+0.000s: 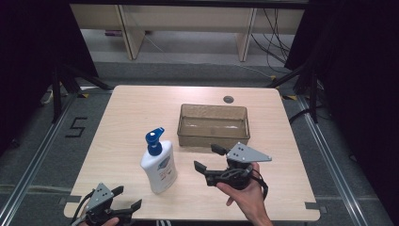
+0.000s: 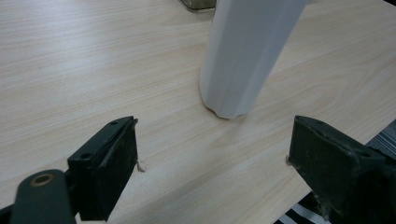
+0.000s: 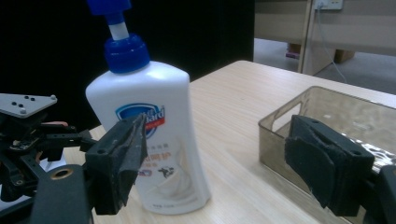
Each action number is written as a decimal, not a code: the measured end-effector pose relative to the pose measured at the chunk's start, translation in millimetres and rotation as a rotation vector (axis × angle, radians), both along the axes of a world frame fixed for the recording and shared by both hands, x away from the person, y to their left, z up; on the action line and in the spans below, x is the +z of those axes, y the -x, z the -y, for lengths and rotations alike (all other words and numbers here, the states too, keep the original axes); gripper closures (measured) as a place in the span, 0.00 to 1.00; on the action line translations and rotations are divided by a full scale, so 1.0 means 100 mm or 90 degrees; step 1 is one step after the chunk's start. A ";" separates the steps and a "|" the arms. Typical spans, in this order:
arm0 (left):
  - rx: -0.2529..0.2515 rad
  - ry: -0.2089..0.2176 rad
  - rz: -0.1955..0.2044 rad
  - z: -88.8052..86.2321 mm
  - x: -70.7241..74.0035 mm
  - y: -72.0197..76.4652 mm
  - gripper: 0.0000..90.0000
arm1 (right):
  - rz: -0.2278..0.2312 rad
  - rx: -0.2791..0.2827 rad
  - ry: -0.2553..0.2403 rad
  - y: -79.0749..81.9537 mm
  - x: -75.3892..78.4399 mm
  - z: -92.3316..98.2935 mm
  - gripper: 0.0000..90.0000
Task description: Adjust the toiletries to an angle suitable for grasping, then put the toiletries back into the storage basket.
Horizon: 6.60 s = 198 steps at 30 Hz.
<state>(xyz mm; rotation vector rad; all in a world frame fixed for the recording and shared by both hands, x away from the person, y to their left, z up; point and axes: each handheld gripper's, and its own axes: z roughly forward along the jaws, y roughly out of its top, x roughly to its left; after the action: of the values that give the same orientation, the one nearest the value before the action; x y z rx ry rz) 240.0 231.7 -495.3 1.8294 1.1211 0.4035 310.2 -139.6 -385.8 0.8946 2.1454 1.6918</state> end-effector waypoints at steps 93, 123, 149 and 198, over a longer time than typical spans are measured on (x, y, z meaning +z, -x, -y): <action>-0.010 -0.018 0.009 0.02 0.01 0.03 0.17 | 0.077 0.142 -0.010 -0.40 0.28 -1.16 0.64; -0.015 -0.017 0.006 0.01 0.01 0.02 0.17 | 0.098 0.103 -0.056 -0.42 0.69 -0.73 0.69; -0.018 -0.024 0.005 0.01 0.01 0.02 0.17 | 0.117 0.042 -0.047 -0.49 0.99 -0.24 0.69; -0.010 -0.018 0.003 0.02 0.00 0.01 0.17 | 0.124 -0.080 -0.045 -0.73 1.44 0.56 0.69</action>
<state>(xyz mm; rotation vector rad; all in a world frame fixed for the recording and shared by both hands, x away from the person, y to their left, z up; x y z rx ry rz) 238.9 229.6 -495.3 1.8603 1.1012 0.4163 383.0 -196.0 -241.8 0.8273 1.8750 1.7241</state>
